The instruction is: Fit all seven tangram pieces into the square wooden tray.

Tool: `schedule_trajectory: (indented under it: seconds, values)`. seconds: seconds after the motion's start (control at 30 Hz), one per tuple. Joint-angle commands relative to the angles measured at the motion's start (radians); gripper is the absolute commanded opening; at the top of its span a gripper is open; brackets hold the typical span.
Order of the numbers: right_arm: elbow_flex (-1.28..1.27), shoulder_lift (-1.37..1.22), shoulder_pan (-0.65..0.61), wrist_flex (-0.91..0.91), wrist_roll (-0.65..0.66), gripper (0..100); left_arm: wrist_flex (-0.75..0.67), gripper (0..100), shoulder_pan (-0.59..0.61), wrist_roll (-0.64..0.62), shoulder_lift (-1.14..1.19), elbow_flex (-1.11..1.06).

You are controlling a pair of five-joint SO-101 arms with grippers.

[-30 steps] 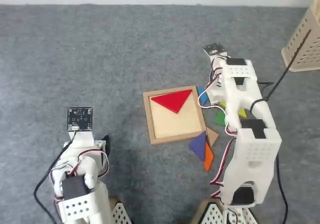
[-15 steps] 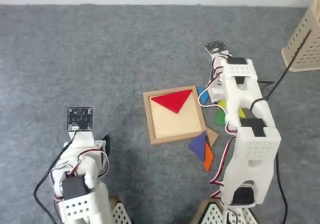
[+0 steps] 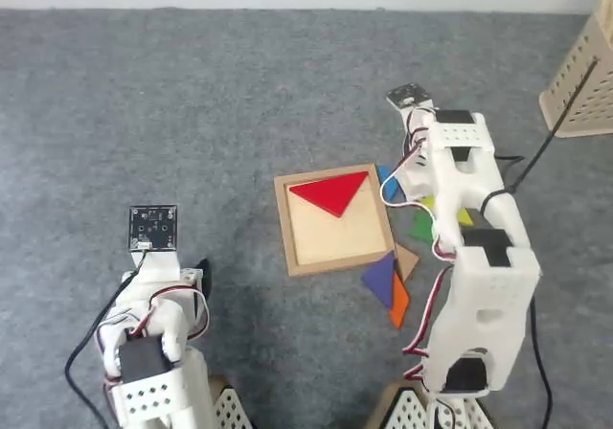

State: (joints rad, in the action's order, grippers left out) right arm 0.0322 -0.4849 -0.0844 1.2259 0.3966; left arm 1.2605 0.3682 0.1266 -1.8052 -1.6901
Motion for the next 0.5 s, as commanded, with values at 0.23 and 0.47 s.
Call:
schedule_trajectory:
  seconds: [0.23,0.47]
  values:
    - [-0.107,0.104,-0.007,-0.076,0.072,40.1,0.003,23,0.005,-0.009,-0.015,0.004]
    - [-0.023,-0.008,-0.004,-0.068,0.071,27.1,0.003,23,0.005,-0.009,-0.015,0.004]
